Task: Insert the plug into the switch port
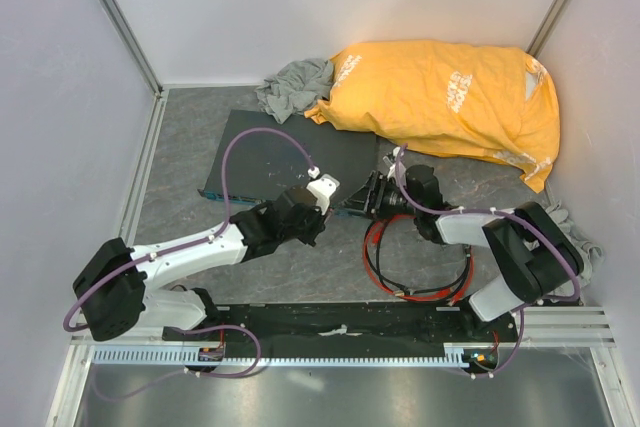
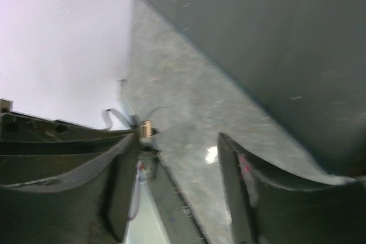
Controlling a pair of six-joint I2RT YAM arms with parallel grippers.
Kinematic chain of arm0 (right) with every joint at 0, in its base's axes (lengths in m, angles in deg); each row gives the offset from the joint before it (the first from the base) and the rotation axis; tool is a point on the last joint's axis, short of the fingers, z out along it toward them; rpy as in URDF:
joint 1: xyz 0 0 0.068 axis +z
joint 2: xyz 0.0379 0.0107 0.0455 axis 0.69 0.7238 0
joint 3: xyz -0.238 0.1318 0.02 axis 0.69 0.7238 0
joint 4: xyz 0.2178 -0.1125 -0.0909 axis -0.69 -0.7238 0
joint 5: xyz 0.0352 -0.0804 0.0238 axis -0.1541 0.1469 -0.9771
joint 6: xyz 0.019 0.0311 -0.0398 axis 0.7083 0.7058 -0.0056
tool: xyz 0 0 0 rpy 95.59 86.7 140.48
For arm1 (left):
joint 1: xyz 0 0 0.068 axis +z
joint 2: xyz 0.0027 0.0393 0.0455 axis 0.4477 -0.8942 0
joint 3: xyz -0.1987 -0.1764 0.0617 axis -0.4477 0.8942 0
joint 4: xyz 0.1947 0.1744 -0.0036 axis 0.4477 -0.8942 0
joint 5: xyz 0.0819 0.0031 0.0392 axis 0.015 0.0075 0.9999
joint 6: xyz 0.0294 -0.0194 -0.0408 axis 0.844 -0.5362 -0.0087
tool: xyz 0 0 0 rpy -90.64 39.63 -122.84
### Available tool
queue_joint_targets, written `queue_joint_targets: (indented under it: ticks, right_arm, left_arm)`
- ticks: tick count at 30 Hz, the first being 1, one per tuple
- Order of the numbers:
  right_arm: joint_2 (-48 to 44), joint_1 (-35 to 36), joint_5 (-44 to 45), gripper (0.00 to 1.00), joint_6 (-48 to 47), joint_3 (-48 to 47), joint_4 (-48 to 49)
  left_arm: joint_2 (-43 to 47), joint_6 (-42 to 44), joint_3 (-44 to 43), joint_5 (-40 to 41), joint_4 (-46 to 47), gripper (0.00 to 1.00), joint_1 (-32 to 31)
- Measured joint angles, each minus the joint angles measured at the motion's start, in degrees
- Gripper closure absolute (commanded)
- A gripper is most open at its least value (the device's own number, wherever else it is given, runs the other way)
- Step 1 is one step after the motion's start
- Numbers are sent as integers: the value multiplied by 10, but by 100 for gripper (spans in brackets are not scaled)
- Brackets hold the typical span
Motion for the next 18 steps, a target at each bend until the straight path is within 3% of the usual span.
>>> queue_joint_targets:
  ticks: [3, 9, 18]
  right_arm:
    - [-23, -17, 29, 18, -79, -32, -95]
    - [-30, -39, 106, 12, -196, -92, -219]
    - [-43, -45, 213, 8, -258, -95, -294]
  left_arm:
    - [-2, -24, 6, 16, -13, 98, 3]
    - [-47, -65, 9, 30, -27, 99, 40]
    - [-122, -99, 9, 28, -27, 99, 84]
